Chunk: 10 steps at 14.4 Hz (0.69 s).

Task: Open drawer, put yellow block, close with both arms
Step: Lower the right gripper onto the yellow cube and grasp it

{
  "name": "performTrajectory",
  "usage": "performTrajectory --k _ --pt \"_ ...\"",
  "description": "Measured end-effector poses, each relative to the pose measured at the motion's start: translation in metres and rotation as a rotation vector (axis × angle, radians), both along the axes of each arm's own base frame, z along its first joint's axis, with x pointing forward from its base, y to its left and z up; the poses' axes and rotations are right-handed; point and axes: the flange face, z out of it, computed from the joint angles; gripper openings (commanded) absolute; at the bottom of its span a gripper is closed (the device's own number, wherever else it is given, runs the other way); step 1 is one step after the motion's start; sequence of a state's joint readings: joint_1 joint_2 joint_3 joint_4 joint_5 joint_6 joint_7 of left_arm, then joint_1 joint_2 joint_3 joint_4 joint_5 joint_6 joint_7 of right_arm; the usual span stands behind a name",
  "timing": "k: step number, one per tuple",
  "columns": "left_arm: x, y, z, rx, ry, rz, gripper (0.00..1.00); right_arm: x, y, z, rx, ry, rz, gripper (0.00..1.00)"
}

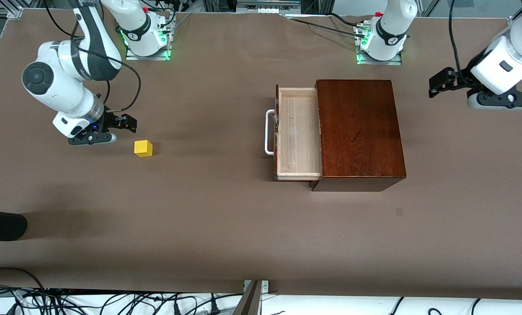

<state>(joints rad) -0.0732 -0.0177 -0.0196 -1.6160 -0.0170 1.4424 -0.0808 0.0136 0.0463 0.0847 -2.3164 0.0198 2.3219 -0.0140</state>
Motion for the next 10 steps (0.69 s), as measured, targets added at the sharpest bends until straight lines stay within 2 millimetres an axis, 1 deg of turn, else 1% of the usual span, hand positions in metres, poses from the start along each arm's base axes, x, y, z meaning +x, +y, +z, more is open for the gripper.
performTrajectory --k 3,6,8,10 --pt "-0.001 -0.002 -0.004 0.001 0.011 -0.005 1.0 -0.006 0.001 -0.039 0.005 -0.021 0.001 1.0" --pt "-0.002 -0.002 -0.004 0.001 0.015 -0.006 1.0 -0.006 0.01 -0.078 0.016 -0.04 0.013 1.0" --pt "-0.002 -0.002 -0.004 0.001 0.015 -0.006 1.0 -0.005 0.014 -0.098 0.023 -0.048 0.017 1.0" --pt "-0.002 -0.002 -0.004 0.001 0.014 -0.006 1.0 -0.005 0.015 -0.11 0.027 -0.055 0.018 1.0"
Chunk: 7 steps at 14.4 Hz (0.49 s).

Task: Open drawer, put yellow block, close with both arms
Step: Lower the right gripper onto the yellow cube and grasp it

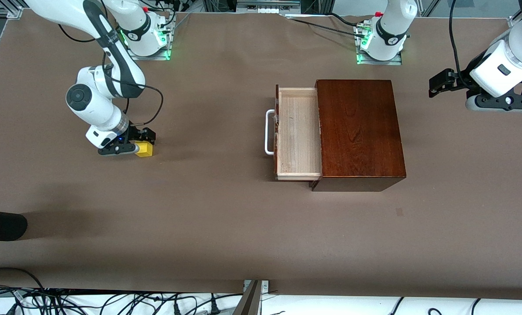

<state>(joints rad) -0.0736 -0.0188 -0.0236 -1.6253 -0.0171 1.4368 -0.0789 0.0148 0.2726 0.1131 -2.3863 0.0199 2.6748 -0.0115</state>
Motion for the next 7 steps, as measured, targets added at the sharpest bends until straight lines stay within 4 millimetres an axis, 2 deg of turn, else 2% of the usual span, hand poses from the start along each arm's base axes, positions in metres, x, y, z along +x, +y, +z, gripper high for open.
performTrajectory --k 4,5,6,7 --pt "0.001 0.001 0.001 -0.001 -0.006 0.001 1.0 0.001 0.0 -0.015 0.006 -0.018 -0.002 1.0" --pt "0.002 0.001 0.002 -0.001 -0.013 0.001 1.0 0.001 0.001 -0.018 0.006 -0.018 -0.002 0.92" --pt "0.005 0.001 0.004 -0.002 -0.022 0.002 1.0 0.0 0.001 -0.02 0.007 -0.017 -0.001 0.61" --pt "0.008 0.001 0.006 -0.003 -0.029 0.004 1.0 0.0 0.001 -0.02 0.007 -0.017 -0.001 0.4"
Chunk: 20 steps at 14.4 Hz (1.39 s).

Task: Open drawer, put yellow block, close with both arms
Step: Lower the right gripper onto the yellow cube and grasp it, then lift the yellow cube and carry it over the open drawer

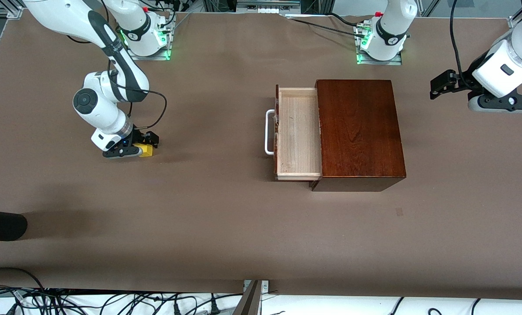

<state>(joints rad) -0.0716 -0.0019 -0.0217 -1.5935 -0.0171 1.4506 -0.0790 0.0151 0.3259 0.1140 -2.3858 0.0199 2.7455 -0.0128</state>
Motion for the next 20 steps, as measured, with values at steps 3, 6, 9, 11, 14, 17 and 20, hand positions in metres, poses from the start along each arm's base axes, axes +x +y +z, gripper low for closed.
performTrajectory --k 3,6,9,11,14,17,20 --pt "0.008 0.005 0.0 -0.001 -0.006 0.01 1.0 0.002 0.0 0.002 0.001 -0.006 0.0 0.08" --pt "0.015 0.004 -0.005 -0.001 -0.002 0.009 1.0 0.003 0.001 0.004 0.001 -0.01 -0.001 0.0" --pt "0.02 0.003 -0.003 -0.002 -0.011 0.009 1.0 0.005 0.001 0.006 0.002 -0.015 -0.009 0.0" --pt "0.021 0.003 -0.001 -0.003 -0.015 0.009 1.0 0.009 0.001 0.015 0.002 -0.018 -0.01 0.0" --pt "0.022 0.003 -0.001 -0.003 -0.016 0.008 1.0 0.025 0.016 0.067 -0.005 0.036 -0.028 0.0" --pt "0.022 -0.002 -0.002 -0.003 -0.015 -0.001 1.0 0.034 0.052 0.159 -0.023 0.093 -0.057 0.0" --pt "0.023 -0.003 -0.002 -0.004 -0.015 -0.003 1.0 0.035 0.088 0.246 -0.044 0.128 -0.079 0.0"
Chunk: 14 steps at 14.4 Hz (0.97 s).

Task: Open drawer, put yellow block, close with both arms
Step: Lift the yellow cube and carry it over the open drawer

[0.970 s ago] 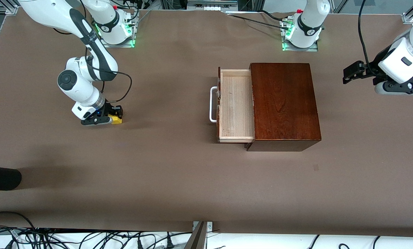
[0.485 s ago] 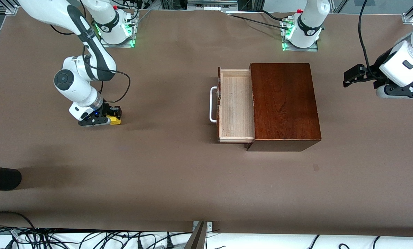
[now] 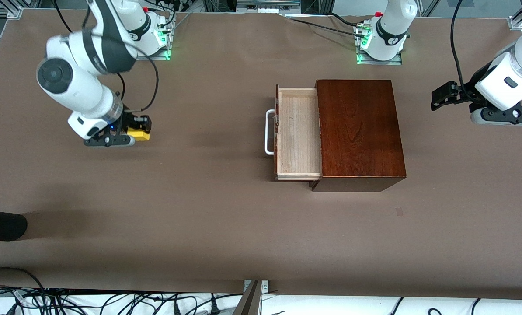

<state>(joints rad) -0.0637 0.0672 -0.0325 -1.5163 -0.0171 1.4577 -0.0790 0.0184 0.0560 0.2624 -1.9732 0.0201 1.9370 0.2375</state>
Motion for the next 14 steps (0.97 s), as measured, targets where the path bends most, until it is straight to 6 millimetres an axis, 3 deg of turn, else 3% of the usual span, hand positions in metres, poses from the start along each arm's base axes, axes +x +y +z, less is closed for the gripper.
performTrajectory --k 4,7,10,14 --pt "0.001 0.0 0.0 0.0 0.0 0.0 1.0 0.001 0.04 0.098 0.004 -0.008 -0.031 0.0" --pt "0.001 0.0 0.0 0.0 0.0 0.0 1.0 -0.013 0.079 0.155 0.052 -0.027 -0.089 0.0" --pt "0.001 0.0 0.0 0.0 0.0 0.0 1.0 -0.034 0.125 0.176 0.084 -0.034 -0.148 0.0" --pt "0.001 0.0 -0.001 0.0 0.0 0.0 1.0 -0.061 0.199 0.155 0.085 -0.008 -0.22 0.0"
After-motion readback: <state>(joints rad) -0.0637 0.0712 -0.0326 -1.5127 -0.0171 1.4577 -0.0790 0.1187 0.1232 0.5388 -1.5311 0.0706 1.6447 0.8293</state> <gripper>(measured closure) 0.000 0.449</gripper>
